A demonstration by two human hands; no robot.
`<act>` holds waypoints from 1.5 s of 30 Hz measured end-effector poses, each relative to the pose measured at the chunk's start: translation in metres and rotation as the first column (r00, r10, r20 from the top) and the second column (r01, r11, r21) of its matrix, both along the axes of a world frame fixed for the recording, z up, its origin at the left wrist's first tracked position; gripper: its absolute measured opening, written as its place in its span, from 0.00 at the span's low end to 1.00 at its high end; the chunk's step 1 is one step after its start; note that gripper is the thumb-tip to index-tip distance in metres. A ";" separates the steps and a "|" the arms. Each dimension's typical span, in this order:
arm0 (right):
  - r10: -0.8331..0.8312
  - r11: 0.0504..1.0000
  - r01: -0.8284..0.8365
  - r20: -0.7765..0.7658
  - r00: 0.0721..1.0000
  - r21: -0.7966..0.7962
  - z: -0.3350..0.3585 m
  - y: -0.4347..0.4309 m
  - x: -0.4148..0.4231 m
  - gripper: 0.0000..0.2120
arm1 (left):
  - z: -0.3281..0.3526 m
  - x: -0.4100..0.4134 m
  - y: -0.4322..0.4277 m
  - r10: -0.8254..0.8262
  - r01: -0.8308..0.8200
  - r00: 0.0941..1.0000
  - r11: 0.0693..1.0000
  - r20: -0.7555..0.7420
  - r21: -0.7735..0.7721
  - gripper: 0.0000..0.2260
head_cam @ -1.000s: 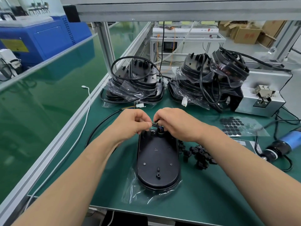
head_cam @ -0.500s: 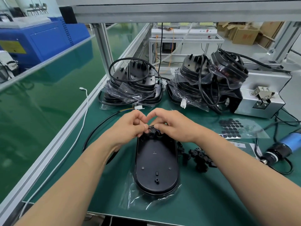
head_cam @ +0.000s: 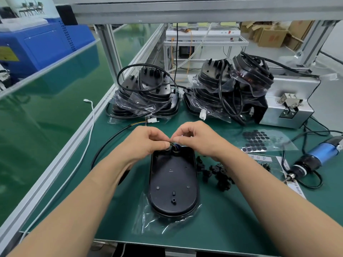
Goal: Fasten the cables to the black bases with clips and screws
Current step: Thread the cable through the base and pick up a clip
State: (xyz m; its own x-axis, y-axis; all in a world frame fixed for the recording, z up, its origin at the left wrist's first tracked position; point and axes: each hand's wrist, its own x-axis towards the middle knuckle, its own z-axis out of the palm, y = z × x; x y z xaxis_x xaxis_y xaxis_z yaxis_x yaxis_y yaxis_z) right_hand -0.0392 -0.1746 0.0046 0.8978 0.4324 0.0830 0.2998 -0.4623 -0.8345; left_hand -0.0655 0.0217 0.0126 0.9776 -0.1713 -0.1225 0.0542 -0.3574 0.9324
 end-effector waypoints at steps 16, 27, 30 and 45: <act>-0.249 0.728 0.168 -0.028 0.968 -0.664 0.019 -0.167 -0.014 0.06 | -0.011 0.008 0.000 -0.067 0.065 0.998 0.995 0.023 0.073 0.04; -0.209 0.661 0.080 -0.081 0.975 -0.746 0.006 -0.162 -0.021 0.07 | -0.016 0.008 -0.001 -0.011 0.011 1.000 1.000 -0.012 -0.020 0.05; -0.221 0.712 0.086 -0.106 0.969 -0.697 0.005 -0.165 -0.022 0.07 | -0.015 0.008 -0.001 -0.014 0.012 0.999 0.999 -0.038 -0.050 0.06; -0.193 0.939 0.161 -0.078 0.978 -0.303 0.014 -0.116 -0.017 0.04 | -0.009 0.004 -0.001 -0.018 0.011 0.994 0.998 -0.106 -0.069 0.06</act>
State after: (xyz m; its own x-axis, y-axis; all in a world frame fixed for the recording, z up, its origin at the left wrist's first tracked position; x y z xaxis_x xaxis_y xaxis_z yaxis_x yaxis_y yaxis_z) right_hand -0.0562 -0.2905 0.0189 0.9588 0.2567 -0.1219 0.1091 -0.7287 -0.6761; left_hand -0.0618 0.0212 0.0039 0.9570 -0.1966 -0.2133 0.1498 -0.2949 0.9437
